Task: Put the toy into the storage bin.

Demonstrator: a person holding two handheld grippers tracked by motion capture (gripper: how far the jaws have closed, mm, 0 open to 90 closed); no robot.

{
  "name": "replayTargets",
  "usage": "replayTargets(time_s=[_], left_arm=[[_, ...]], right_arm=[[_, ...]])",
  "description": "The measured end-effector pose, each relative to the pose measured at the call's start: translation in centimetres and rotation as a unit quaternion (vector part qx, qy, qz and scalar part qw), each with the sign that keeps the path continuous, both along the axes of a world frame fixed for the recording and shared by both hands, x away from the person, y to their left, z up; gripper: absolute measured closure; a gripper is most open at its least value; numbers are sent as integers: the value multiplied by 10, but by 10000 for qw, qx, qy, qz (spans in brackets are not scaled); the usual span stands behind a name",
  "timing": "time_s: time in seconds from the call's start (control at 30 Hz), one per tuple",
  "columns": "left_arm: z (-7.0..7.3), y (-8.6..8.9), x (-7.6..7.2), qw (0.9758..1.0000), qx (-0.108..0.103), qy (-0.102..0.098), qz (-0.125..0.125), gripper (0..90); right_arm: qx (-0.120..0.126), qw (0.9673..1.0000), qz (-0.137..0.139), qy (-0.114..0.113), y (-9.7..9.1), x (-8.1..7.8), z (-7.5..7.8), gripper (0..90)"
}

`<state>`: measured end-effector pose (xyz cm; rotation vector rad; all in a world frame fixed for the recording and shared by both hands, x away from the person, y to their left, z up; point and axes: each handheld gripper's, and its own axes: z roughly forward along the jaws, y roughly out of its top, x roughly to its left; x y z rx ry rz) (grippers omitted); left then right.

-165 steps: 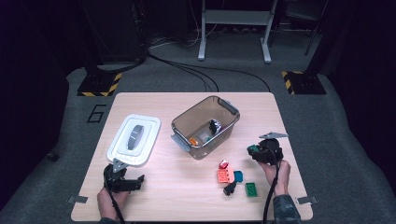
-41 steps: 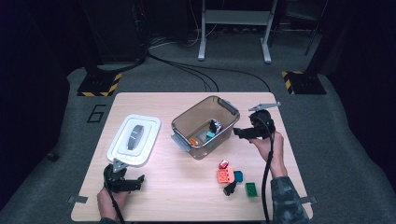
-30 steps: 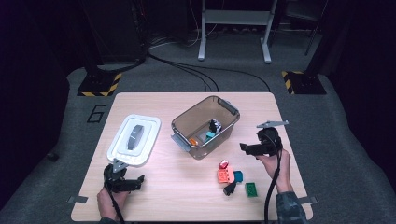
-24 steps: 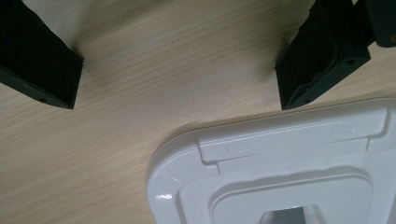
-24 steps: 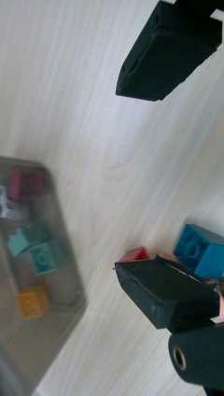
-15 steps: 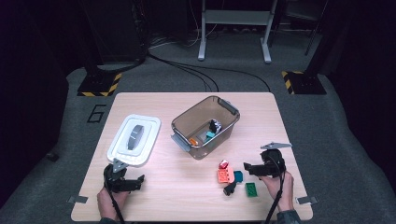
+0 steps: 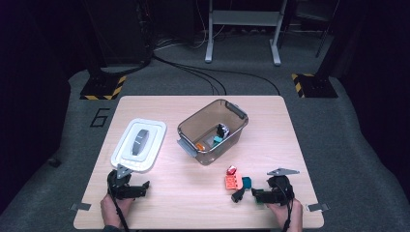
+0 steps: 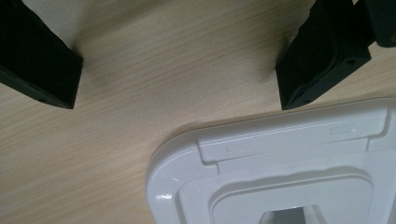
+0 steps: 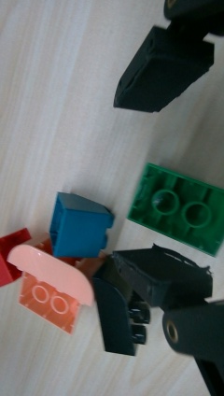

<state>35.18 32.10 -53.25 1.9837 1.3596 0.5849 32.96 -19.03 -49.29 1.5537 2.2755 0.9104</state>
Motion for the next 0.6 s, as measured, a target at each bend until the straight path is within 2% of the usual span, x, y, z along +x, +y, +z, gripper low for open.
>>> replayTargets(time_s=[0.1,0.23,0.4,0.6], left_arm=[[0,0,0,10000,3,-2,-3,1],[0,0,0,10000,4,-1,-4,2],[0,0,0,10000,2,-1,-4,2],[0,0,0,10000,-4,-4,0,1]], right_arm=[[-75,10000,34,56,1,-7,-3,282],[-77,9998,-65,141,-3,-10,-3,425],[-116,9999,-55,78,-10,-7,-1,528],[-245,9996,-31,156,-8,1,-2,548]])
